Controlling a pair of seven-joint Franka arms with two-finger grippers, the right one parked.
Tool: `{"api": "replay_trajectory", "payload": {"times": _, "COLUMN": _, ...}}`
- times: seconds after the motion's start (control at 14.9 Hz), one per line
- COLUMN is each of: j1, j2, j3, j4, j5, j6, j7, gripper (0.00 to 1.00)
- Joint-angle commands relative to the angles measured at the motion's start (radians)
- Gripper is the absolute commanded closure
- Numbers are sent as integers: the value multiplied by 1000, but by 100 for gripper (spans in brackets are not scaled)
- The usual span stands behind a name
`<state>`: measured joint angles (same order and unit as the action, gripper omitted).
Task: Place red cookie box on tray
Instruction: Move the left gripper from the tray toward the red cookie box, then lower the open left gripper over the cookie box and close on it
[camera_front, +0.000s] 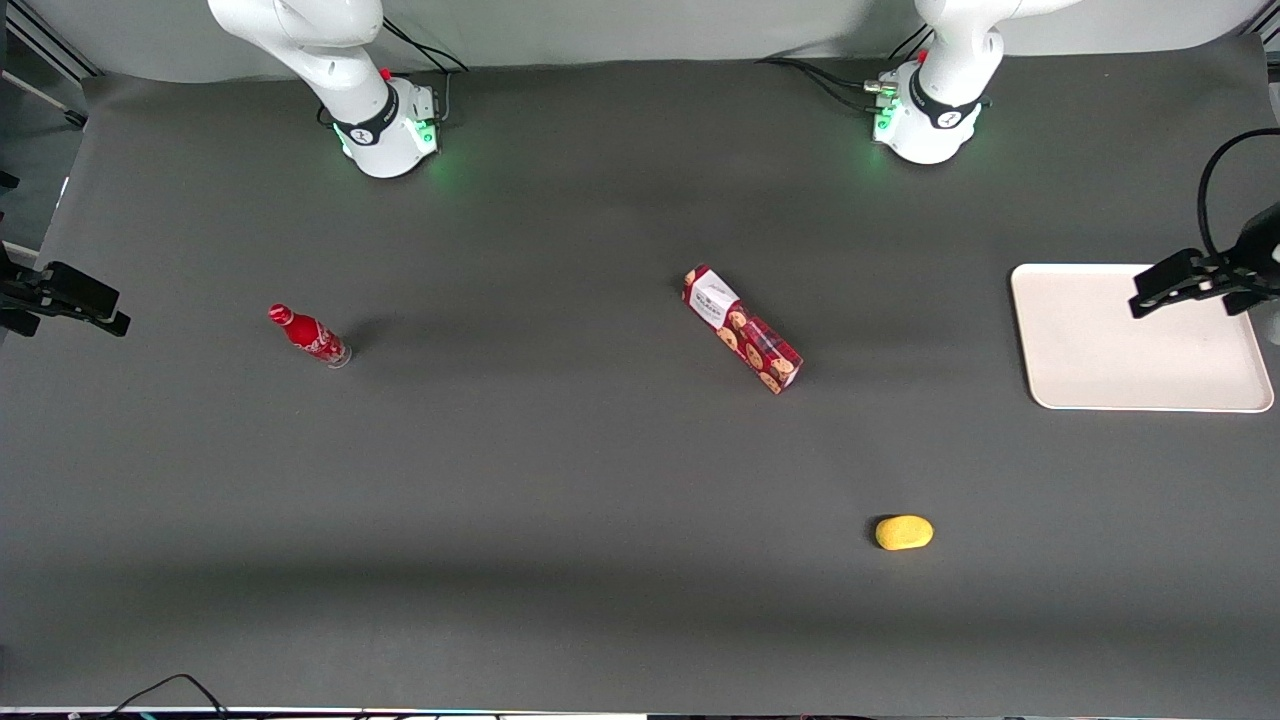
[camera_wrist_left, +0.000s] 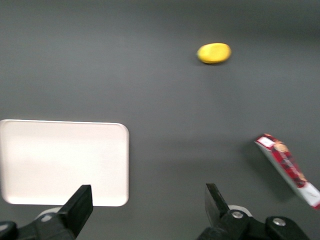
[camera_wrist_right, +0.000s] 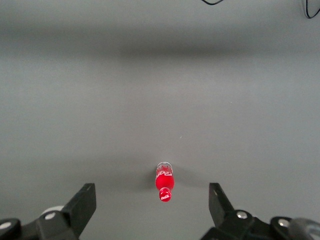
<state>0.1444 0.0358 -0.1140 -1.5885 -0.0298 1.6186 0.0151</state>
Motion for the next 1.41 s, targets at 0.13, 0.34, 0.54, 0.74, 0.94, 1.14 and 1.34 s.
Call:
{"api": "replay_trajectory", "payload": {"times": 0.13, "j1": -199, "j2": 47, "j3": 4, "j4": -15, "j5": -56, "j6": 22, "j7": -428, "gripper": 0}}
{"api": "replay_trajectory", "payload": {"times": 0.34, "j1": -311, "j2": 90, "j3": -21, "j4": -44, "j5": -50, "j6": 113, "j7": -723, "gripper": 0}}
{"api": "replay_trajectory", "payload": {"times": 0.54, "j1": -319, "j2": 121, "j3": -143, "j4": -123, "j5": -3, "j6": 225, "j7": -955, "gripper": 0}}
{"api": "replay_trajectory", "payload": {"times": 0.74, "j1": -321, "j2": 133, "j3": -264, "j4": -304, "j5": 42, "j6": 448, "j7": -1194, "gripper": 0}}
{"api": "replay_trajectory", "payload": {"times": 0.94, "j1": -336, "j2": 174, "j3": -331, "j4": -447, "j5": 76, "j6": 628, "j7": -1342, "gripper": 0}}
{"api": "replay_trajectory", "payload": {"times": 1.14, "j1": -350, "j2": 223, "j3": -364, "j4": -534, "j5": 178, "j6": 749, "j7": -1475, "gripper": 0}}
{"api": "replay_trajectory", "payload": {"times": 1.34, "j1": -351, "j2": 288, "j3": -375, "j4": -570, "j5": 249, "j6": 834, "j7": -1586, "gripper": 0}}
